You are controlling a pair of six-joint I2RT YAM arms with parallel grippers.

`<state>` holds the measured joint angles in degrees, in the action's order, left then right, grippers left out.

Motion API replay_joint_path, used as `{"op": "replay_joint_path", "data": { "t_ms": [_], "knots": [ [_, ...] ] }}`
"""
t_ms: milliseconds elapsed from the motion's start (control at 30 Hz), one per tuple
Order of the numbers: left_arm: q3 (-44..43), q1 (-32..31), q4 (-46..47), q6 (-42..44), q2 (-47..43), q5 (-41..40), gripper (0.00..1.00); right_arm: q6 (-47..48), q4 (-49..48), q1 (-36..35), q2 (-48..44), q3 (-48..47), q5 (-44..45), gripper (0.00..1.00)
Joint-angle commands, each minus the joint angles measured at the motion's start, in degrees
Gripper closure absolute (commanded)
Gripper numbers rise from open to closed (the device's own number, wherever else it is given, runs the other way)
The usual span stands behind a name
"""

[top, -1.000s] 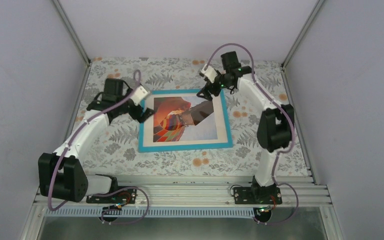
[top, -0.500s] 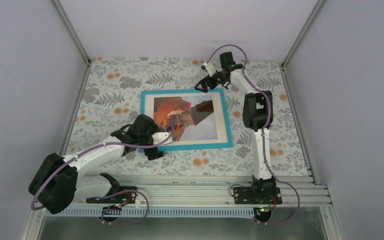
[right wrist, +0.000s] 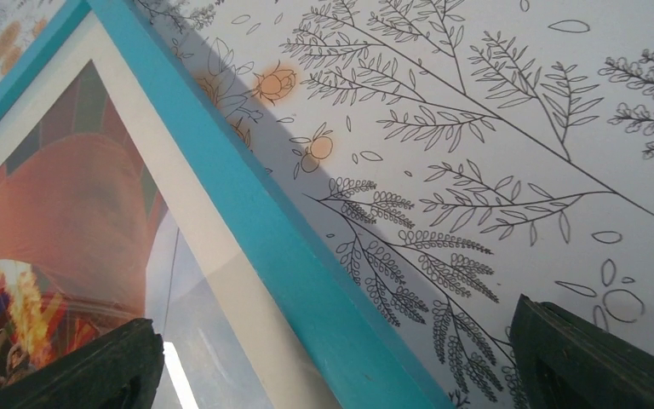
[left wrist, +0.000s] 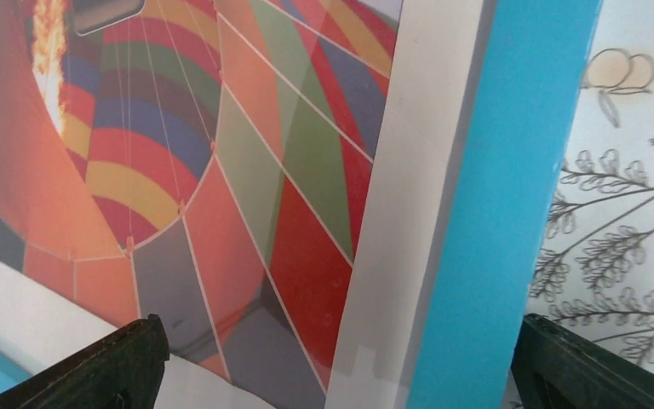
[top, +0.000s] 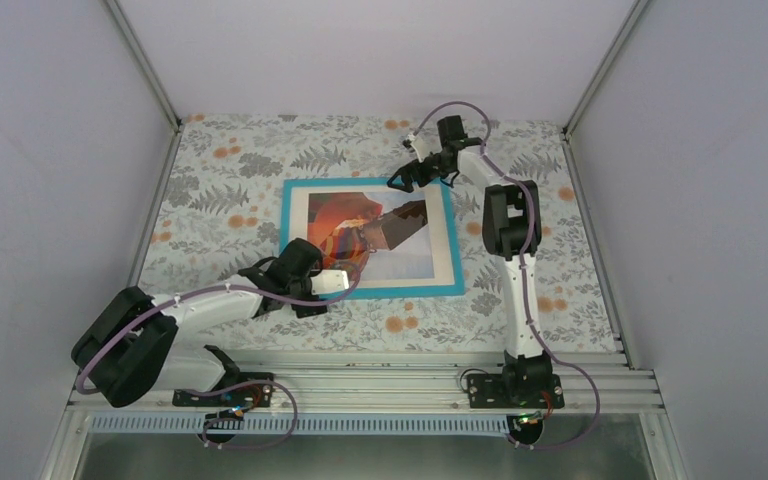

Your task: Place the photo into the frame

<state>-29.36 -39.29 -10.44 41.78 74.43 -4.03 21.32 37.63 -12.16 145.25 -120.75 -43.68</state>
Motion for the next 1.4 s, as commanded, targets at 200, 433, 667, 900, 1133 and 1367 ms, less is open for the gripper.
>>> {"op": "replay_joint_path", "data": {
  "t_ms": [200,433,667,900,1133,1367],
  "knots": [
    [-0.66,4.94,3.59,-2.24,1.90,-6.91,0.00,3.53,14.02,4.76,-2.17,6.70,-5.70,0.01],
    [-4.24,13.88,7.47,-2.53,7.80,-6.48,0.00,10.57,21.14,6.88,-10.47,19.82,-6.71,0.02],
    [-12.03,20.17,9.51,-4.36,16.61,-4.49,0.00,18.40,26.86,7.89,-18.85,33.52,-2.39,0.01],
    [-21.28,22.35,8.84,-7.44,24.54,-1.33,0.00,24.43,29.46,7.77,-24.15,40.52,1.81,0.00],
    [-22.64,22.35,7.28,-8.05,25.27,4.16,0.00,26.17,29.62,7.51,-27.12,45.18,2.46,0.00],
    [-22.12,22.34,7.34,-9.01,25.22,3.46,0.00,26.25,27.49,6.06,-29.70,48.74,3.07,0.00]
  ]
}}
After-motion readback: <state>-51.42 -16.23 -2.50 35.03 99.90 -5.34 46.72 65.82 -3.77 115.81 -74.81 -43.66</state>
